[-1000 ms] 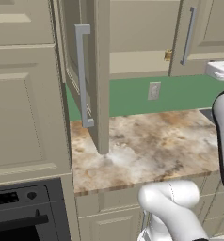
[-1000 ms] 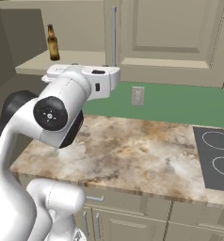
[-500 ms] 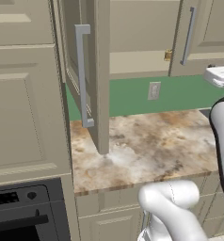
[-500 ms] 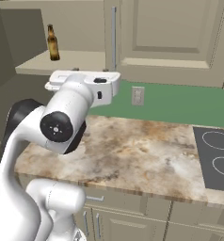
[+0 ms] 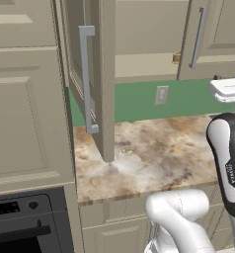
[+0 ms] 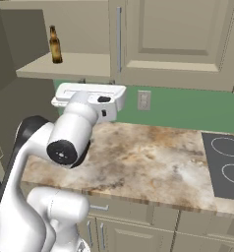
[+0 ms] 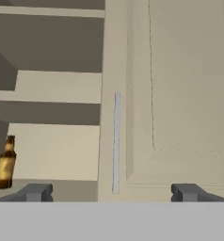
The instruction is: Get the candle and the beer from the cabinet and move them to the dining counter.
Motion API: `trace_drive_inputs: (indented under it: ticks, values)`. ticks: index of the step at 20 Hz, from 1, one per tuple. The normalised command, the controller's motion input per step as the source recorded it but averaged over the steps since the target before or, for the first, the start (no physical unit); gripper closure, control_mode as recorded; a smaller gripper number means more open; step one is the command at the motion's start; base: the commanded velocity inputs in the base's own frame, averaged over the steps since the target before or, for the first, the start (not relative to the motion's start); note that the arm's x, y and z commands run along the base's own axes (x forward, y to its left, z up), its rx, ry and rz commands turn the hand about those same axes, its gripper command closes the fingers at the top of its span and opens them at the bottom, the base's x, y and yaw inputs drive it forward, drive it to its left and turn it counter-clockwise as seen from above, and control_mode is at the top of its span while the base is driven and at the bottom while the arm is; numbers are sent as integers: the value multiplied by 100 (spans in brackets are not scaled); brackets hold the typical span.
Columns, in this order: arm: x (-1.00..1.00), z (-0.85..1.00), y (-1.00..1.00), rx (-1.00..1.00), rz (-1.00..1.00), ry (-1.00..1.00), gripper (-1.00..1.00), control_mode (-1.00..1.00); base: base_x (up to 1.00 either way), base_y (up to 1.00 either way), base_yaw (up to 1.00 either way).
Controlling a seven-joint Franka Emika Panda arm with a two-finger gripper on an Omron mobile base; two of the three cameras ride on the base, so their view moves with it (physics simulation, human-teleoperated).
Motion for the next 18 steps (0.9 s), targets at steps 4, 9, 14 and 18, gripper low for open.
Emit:
trace_drive_inputs:
  ticks: [4, 9, 14, 18]
  values:
    - [24, 4, 0, 0, -4, 1, -100, -100, 0, 0, 0]
    - [36, 6, 0, 0, -1, 3, -100, -100, 0, 0, 0]
    - [47, 0, -4, 0, 0, 1, -100, -100, 0, 0, 0]
    - [45, 0, -9, 0, 0, 0, -100, -100, 0, 0, 0]
